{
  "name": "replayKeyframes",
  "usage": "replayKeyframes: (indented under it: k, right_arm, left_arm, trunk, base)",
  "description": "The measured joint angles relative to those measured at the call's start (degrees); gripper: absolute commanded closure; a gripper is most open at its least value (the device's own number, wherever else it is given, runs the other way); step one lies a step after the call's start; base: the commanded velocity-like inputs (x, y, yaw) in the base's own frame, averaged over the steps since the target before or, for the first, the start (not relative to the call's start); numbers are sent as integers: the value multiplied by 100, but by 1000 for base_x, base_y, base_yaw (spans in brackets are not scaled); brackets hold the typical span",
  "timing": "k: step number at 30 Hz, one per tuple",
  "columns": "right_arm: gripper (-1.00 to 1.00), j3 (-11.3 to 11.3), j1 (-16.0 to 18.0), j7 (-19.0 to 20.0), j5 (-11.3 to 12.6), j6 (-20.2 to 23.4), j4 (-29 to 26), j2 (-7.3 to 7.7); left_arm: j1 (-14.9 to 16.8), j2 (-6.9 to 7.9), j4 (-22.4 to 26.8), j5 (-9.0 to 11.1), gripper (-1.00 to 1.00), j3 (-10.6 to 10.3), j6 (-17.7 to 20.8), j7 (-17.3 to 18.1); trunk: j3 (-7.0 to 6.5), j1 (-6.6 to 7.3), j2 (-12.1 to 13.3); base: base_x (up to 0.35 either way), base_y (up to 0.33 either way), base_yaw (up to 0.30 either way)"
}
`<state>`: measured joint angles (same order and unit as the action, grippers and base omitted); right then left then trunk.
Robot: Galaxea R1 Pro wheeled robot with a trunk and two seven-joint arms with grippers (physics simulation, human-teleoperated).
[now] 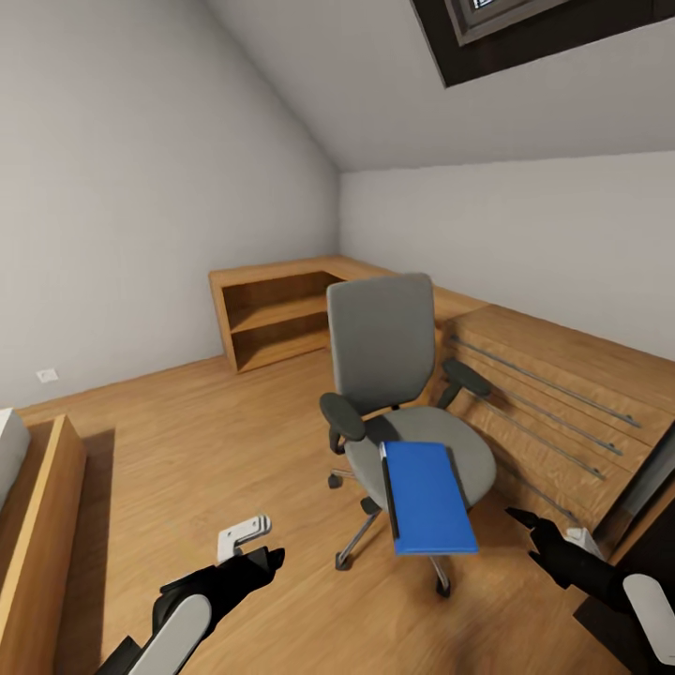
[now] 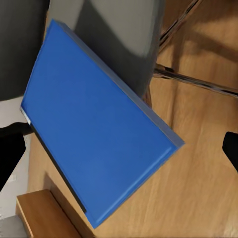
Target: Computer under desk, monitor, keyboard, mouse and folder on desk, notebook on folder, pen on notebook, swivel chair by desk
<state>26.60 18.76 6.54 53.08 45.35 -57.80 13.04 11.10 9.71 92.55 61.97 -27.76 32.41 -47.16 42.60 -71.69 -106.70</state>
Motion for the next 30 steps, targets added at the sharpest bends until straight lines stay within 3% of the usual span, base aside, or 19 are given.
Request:
replayKeyframes:
  k: [23,30]
  right_arm:
    - [-100,-42,0,312,-21,-5,-20,5]
    - [-100,-184,0,312,-22,-5,-36,5]
  left_arm:
    - [0,-8,1,3,-100,-18,0,2]
    - [0,-9,1,3,-100,-18,0,-3]
  trunk:
    - [413,-505,-923]
    - [539,-659,-1203]
  base:
    - [0,0,0]
    - [0,0,0]
